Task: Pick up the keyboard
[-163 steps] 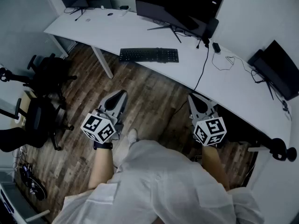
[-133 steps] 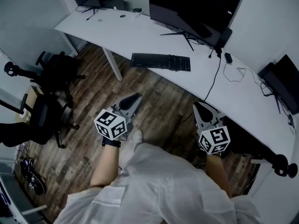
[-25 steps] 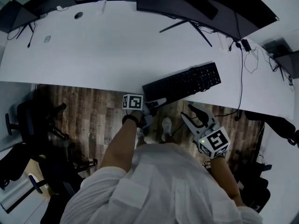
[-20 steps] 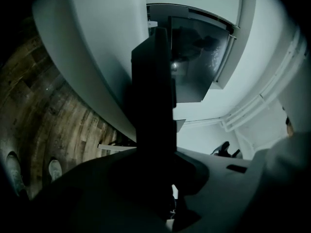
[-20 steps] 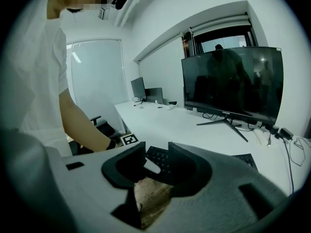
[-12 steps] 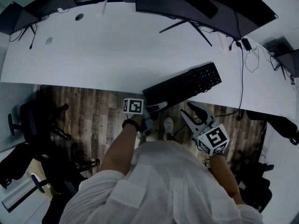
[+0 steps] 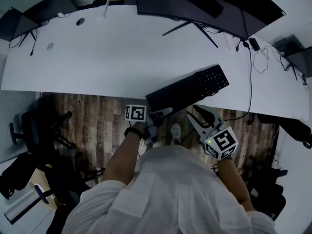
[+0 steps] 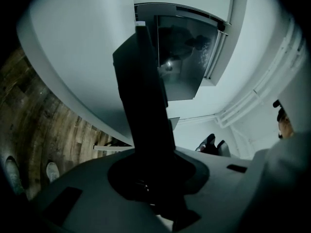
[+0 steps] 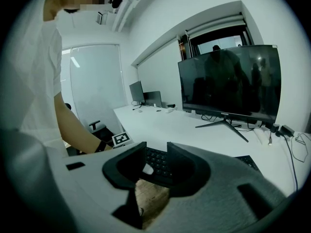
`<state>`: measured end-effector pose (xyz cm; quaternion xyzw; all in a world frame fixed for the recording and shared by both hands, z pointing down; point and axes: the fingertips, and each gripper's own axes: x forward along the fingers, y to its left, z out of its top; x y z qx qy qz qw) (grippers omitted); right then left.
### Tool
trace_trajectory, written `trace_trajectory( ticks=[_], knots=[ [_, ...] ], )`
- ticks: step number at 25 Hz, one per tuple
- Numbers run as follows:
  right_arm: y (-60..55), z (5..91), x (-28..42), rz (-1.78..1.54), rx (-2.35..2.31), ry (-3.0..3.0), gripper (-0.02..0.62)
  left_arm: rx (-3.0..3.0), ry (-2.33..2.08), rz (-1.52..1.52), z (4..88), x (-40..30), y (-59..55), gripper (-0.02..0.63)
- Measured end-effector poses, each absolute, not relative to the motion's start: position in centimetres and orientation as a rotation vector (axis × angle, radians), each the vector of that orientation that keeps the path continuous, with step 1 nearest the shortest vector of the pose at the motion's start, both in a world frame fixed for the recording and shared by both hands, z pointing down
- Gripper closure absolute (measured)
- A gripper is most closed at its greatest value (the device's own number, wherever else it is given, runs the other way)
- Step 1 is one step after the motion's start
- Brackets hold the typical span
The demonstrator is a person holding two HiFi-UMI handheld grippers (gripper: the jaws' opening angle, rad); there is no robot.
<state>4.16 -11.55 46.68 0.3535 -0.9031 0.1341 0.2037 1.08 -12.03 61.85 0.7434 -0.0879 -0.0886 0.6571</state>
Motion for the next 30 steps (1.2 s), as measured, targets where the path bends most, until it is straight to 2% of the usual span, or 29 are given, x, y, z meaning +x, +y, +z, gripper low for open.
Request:
trace_trajectory(
  ticks=[8,17,27,30],
  knots=[
    [-11.7,47.6,4.4,0.401,0.98,-2.499,0.465,1.595,-0.231,-0.219,63.6,0.8,-12.3,0.532],
    [-12.0,55.6,5.6,0.831,1.063,-2.359,0.437,1.582,-0.213,-0.234,63.1,0.5,-11.8,0.534],
    [-12.3,60.3,5.3,0.373,0.895,-2.114,0.385,1.566,-0.209,-0.212,63.5,-0.1,-11.7,0.535],
    [-12.1,61.1,5.8,0.422,0.93,-2.079,0.383,1.566,-0.208,-0.211,63.4,-0.2,-11.5,0.535]
  ],
)
